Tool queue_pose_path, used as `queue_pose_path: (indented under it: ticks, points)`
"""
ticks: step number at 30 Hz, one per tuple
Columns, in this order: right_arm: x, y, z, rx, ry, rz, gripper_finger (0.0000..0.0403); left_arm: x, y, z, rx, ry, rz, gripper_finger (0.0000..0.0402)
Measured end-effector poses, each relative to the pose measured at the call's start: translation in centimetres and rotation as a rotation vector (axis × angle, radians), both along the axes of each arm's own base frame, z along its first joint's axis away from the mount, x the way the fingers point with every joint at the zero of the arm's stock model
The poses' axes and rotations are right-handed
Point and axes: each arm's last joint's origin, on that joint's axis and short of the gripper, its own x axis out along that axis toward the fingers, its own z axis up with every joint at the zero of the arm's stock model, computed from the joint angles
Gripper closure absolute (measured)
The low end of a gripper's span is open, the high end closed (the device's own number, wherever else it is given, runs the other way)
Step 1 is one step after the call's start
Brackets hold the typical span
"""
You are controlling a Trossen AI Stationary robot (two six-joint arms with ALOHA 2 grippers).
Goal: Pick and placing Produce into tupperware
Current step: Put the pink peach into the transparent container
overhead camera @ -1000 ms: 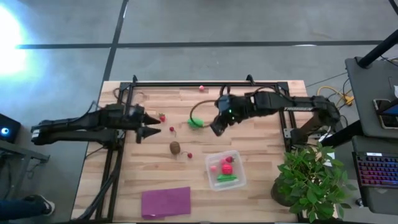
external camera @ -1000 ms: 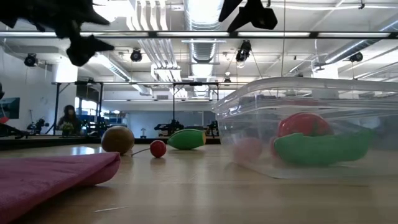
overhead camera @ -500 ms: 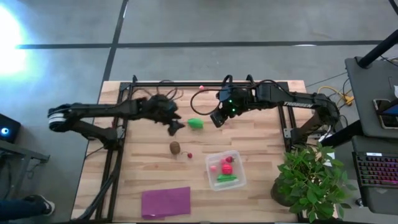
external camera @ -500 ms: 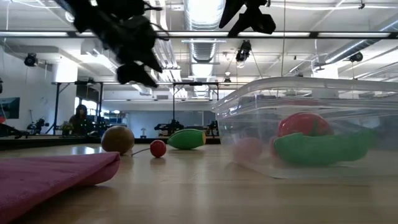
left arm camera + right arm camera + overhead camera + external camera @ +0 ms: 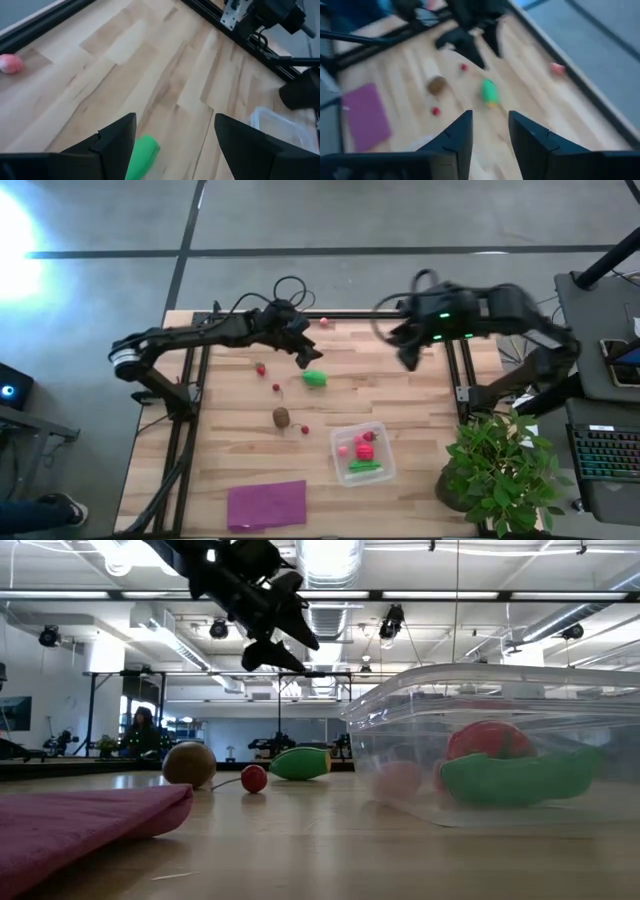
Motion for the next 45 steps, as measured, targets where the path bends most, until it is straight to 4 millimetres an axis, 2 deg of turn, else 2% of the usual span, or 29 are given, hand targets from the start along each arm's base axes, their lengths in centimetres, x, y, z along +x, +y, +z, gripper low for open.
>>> queue_pose_path:
  ticks: [4, 7, 11, 15, 19, 21, 25, 30, 34, 41, 45]
  points:
    - [-4.9, 0.2, 2.0, 0.012, -0.030, -0.129, 0.0291, 1.1, 1.1, -0.4, -0.002, 0.012, 0.018, 0.0146]
    - [-8.6, 0.7, 3.2, 0.114, -0.139, -0.252, 0.0295, 1.9, 1.5, -1.0, 0.009, -0.011, 0.021, 0.0146]
    - [-10.4, 2.0, 3.2, 0.030, -0.228, -0.083, 0.0296, 2.2, 1.6, -1.7, -0.007, -0.007, 0.004, 0.0146]
    - [-10.6, 2.5, 1.3, 0.083, -0.298, 0.065, 0.0297, 2.3, 2.0, -1.5, 0.011, -0.033, 0.022, 0.0146]
    - [-11.2, 3.0, -0.6, 0.123, -0.521, 0.243, 0.0300, 1.9, 3.0, -1.5, 0.030, -0.041, 0.076, 0.0146]
    - [-11.3, 3.0, -2.0, 0.125, -0.595, 0.276, 0.0301, 1.7, 3.6, -1.3, 0.006, -0.055, 0.113, 0.0146]
    - [-12.1, 3.0, -5.6, 0.113, -0.605, 0.261, 0.0298, 1.6, 5.0, -1.7, -0.007, -0.076, 0.131, 0.0146]
    - [-14.1, 2.8, -8.3, 0.132, -0.688, 0.190, 0.0301, 1.7, 7.0, -3.5, -0.036, -0.057, 0.145, 0.0146]
    - [-14.4, 2.7, -10.9, 0.126, -0.695, 0.180, 0.0305, 2.3, 8.3, -4.7, -0.032, -0.050, 0.147, 0.0146]
    - [-15.1, 2.6, -14.6, 0.087, -0.752, 0.163, 0.0302, 3.2, 11.0, -4.5, -0.051, -0.084, 0.211, 0.0146]
    - [-15.8, 2.6, -16.3, 0.019, -0.874, 0.192, 0.0306, 3.7, 11.8, -4.1, -0.045, -0.108, 0.226, 0.0146]
